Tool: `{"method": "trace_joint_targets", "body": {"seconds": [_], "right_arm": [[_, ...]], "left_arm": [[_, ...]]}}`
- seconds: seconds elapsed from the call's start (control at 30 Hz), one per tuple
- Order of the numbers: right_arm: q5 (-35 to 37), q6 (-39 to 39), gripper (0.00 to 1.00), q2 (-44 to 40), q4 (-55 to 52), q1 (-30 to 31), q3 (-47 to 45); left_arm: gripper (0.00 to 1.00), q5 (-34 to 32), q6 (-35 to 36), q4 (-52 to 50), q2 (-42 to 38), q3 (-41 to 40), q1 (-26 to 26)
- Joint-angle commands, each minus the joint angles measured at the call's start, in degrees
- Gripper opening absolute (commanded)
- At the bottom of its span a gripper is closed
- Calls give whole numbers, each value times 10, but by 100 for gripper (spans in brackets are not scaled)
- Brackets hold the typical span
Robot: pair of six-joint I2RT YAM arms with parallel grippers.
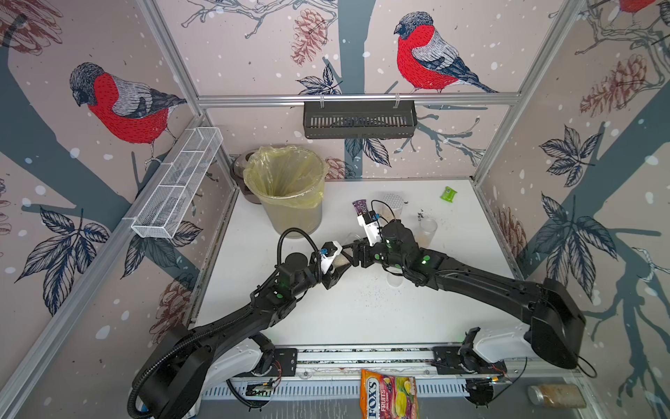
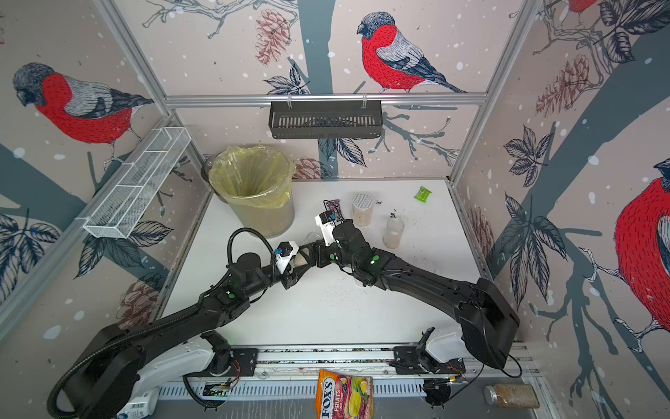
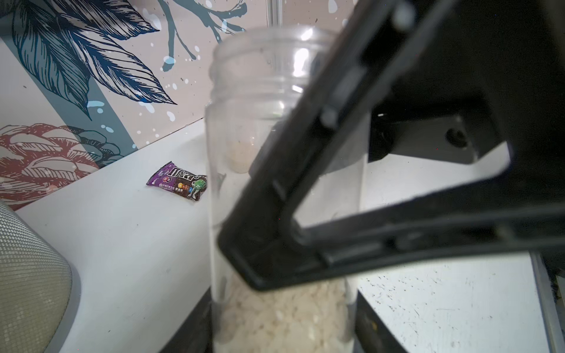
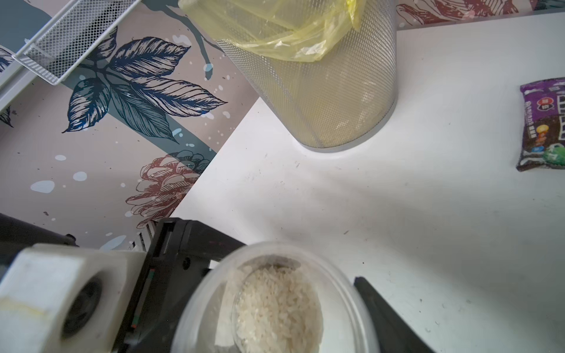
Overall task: Empty moldy rice from jars
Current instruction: Pour the moldy rice from the jar into the trash bin.
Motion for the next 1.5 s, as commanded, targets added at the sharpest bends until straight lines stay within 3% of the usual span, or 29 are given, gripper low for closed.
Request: {"method": "trace_joint_targets", "body": {"seconds": [0.0,0.27,0.43,0.6,0.7,0.87,0.93,1.23,1.47], "right_arm": [[-10,0,69,6,27,-2,7],[-29,6,55,15,29,-9,8],[-32,19,42,16,31,-21,11],[-37,35,36,27,13,-28,30],[-39,42,33,31,-2,-29,45],[-41,45,32,34,-18,-30,68],[-38,47,32,37,-28,-29,79],[-43,95,28,47,-97,-52,136],[-46,110,28,45,-147,-69,168]], "left_arm": [[0,9,0,44,-1,0,0],[0,-4,-5,54,-5,0,0],[33,-5,-9,71,-16,-11,0],[56,-39,9,66,-40,-24,0],[81,-44,10,77,-55,-33,0],[89,-48,9,89,-53,-39,0],[99,-48,8,97,-49,-40,0],[99,-82,7,197,-44,-65,0],[99,-86,-5,336,31,-66,0]]}}
